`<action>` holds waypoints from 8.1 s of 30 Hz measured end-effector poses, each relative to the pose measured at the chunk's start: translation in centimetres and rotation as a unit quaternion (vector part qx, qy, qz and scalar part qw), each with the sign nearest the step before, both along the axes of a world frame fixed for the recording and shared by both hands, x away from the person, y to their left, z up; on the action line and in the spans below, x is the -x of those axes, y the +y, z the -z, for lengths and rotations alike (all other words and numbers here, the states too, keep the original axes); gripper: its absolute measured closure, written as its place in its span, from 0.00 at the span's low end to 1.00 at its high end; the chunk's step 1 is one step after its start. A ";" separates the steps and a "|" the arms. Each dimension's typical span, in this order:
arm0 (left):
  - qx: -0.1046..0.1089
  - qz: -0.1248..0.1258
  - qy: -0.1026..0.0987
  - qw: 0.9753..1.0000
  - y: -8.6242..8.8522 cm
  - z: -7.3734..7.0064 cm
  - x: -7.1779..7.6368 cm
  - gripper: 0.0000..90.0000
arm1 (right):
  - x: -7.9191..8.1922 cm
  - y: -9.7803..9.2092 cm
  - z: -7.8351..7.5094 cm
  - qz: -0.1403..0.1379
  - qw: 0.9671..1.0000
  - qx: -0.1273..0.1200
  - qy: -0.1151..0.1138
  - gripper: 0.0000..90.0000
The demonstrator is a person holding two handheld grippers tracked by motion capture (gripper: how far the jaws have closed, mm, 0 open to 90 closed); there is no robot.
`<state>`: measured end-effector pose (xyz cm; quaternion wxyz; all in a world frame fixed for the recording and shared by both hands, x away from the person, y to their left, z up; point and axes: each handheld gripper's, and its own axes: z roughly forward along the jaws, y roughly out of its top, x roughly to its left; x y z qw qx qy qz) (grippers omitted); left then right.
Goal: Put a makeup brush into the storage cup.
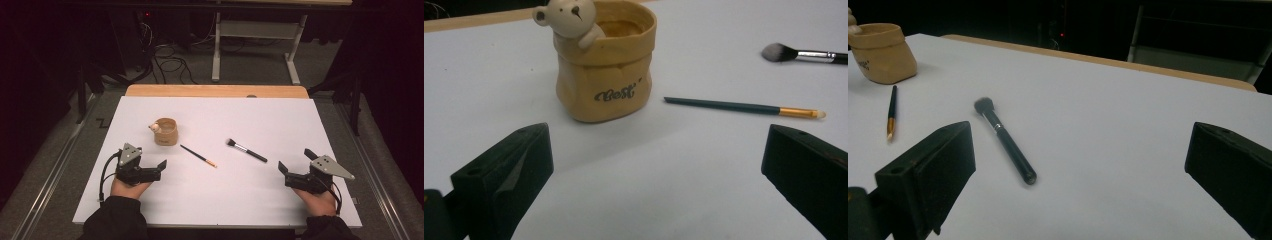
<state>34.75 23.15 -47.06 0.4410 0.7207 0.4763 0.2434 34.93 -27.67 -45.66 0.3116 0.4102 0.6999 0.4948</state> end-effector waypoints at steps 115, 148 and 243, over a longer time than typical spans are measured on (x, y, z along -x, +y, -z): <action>-0.227 0.225 0.314 0.894 -9.5 -4.7 -7.8 0.23 | -0.2 0.3 0.5 -0.013 1.000 -0.019 0.021 0.01; -0.301 0.269 0.293 0.867 -15.4 -2.0 -13.2 0.31 | -0.1 0.1 0.4 -0.019 0.999 -0.024 0.018 0.01; -0.303 0.269 0.301 0.864 -13.7 -3.1 -11.5 0.92 | -0.1 0.3 0.4 -0.022 0.999 -0.021 0.017 0.02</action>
